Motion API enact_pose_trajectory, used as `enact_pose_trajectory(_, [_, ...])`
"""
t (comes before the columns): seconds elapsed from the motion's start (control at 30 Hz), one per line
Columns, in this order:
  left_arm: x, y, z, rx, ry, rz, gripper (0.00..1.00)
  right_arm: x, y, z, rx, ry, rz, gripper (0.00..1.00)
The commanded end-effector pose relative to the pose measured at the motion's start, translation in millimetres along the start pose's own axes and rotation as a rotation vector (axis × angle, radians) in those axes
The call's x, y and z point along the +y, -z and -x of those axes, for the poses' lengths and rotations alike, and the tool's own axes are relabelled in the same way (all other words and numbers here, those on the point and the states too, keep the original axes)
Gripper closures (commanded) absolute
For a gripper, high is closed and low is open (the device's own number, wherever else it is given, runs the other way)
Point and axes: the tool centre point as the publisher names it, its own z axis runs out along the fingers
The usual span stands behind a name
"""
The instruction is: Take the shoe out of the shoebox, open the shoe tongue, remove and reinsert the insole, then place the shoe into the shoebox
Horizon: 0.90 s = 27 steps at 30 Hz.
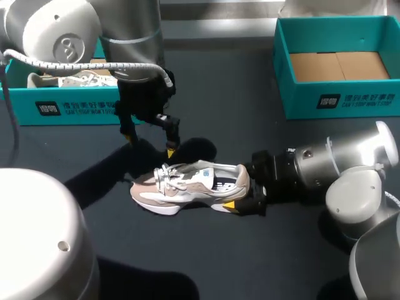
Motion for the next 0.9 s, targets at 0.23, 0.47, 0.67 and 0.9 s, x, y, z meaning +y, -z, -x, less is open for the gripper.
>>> enact_pose_trajectory(0.23, [-13, -48, -40.8, -0.051, 0.112, 0.008, 0.00, -3.6, -5, 1.0, -0.003, 0.001, -0.004, 1.00])
enact_pose_trajectory(0.47, [-13, -48, -40.8, -0.051, 0.112, 0.008, 0.00, -3.6, -5, 1.0, -0.003, 0.001, -0.004, 1.00])
enact_pose_trajectory(0.67, [-13, -48, -40.8, -0.051, 0.112, 0.008, 0.00, -3.6, -5, 1.0, -0.003, 0.001, -0.004, 1.00])
enact_pose_trajectory(0.9, [-20, -60, -60.9, -0.066, 0.254, -0.070, 0.00, -3.6, -5, 1.0, -0.003, 0.001, -0.004, 1.00])
